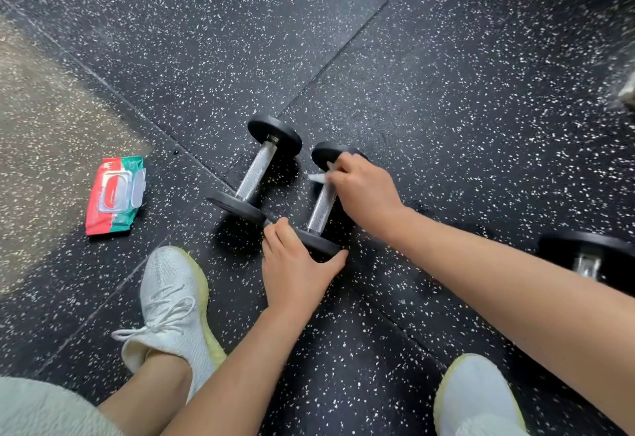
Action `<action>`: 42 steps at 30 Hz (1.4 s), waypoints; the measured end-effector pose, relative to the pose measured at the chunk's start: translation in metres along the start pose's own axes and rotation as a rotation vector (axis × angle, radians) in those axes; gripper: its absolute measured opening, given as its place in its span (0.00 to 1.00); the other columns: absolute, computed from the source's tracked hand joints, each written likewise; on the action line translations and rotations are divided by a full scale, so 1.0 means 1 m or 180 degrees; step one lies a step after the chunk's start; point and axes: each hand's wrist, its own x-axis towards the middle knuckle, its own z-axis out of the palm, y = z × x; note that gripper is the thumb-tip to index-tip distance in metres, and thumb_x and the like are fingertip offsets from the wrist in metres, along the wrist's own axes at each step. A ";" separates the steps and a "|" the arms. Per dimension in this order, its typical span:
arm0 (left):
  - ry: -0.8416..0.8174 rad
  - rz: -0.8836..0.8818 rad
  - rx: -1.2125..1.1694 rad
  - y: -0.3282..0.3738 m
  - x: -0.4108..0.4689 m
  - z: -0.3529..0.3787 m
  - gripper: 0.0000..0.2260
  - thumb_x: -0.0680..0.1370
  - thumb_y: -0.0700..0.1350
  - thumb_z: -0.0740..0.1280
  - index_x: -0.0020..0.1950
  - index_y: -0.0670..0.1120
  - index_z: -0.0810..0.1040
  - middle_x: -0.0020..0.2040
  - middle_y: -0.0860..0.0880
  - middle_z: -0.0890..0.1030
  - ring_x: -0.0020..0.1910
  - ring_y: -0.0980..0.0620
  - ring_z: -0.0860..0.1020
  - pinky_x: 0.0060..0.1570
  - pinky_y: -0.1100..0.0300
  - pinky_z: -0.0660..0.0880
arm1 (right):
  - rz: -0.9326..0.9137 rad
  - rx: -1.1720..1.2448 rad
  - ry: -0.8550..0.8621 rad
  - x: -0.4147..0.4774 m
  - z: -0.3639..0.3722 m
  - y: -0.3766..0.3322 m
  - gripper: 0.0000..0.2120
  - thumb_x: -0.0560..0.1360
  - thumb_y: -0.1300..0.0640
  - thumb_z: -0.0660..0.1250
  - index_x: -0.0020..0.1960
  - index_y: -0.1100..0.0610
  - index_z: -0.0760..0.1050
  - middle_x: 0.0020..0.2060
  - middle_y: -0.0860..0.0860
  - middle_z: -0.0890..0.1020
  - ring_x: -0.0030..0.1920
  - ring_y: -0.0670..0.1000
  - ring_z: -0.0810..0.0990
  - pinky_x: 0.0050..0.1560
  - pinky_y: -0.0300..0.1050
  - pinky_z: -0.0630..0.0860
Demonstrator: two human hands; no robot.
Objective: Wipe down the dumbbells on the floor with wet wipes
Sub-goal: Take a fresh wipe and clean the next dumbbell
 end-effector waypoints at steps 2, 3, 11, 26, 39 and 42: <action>-0.0031 -0.0012 -0.0004 0.000 0.001 0.000 0.53 0.62 0.71 0.78 0.74 0.41 0.61 0.67 0.43 0.69 0.65 0.40 0.73 0.62 0.45 0.77 | 0.0139 -0.0081 -0.0010 0.005 -0.002 -0.007 0.05 0.71 0.65 0.70 0.45 0.60 0.82 0.44 0.55 0.77 0.43 0.58 0.77 0.29 0.44 0.65; -0.0031 -0.0020 -0.0018 0.000 0.001 -0.001 0.53 0.62 0.71 0.78 0.74 0.41 0.61 0.67 0.43 0.69 0.65 0.40 0.73 0.61 0.45 0.77 | 0.0144 -0.0118 0.0009 0.003 -0.001 -0.012 0.05 0.70 0.66 0.70 0.45 0.62 0.82 0.44 0.56 0.77 0.42 0.58 0.77 0.29 0.44 0.63; 0.0013 0.0056 -0.0016 0.001 -0.003 -0.003 0.51 0.64 0.72 0.74 0.73 0.40 0.62 0.65 0.42 0.70 0.63 0.39 0.73 0.60 0.44 0.77 | -0.0147 -0.0065 -0.0055 -0.008 0.002 -0.002 0.07 0.72 0.66 0.70 0.50 0.59 0.82 0.46 0.54 0.77 0.43 0.56 0.77 0.31 0.46 0.71; -0.0275 -0.0115 -0.0612 -0.003 -0.002 -0.004 0.43 0.73 0.68 0.72 0.78 0.45 0.61 0.69 0.49 0.64 0.70 0.46 0.65 0.71 0.46 0.69 | 0.0243 0.0549 0.0192 -0.010 -0.002 -0.004 0.06 0.77 0.60 0.68 0.46 0.57 0.84 0.45 0.51 0.78 0.41 0.56 0.78 0.34 0.52 0.77; -0.1056 -0.0640 -0.1317 -0.005 0.009 -0.008 0.47 0.65 0.69 0.78 0.74 0.53 0.58 0.70 0.51 0.66 0.68 0.48 0.70 0.71 0.48 0.69 | 0.0348 0.0757 0.0366 -0.014 -0.004 -0.006 0.06 0.77 0.58 0.68 0.47 0.56 0.84 0.45 0.51 0.78 0.40 0.56 0.79 0.35 0.52 0.77; -0.1155 -0.0623 -0.1395 -0.005 0.008 -0.011 0.47 0.67 0.66 0.79 0.75 0.53 0.57 0.72 0.50 0.67 0.68 0.49 0.71 0.69 0.49 0.70 | 0.0138 0.0861 0.0229 -0.031 0.002 -0.018 0.07 0.77 0.59 0.67 0.48 0.57 0.84 0.45 0.51 0.78 0.41 0.56 0.78 0.35 0.53 0.77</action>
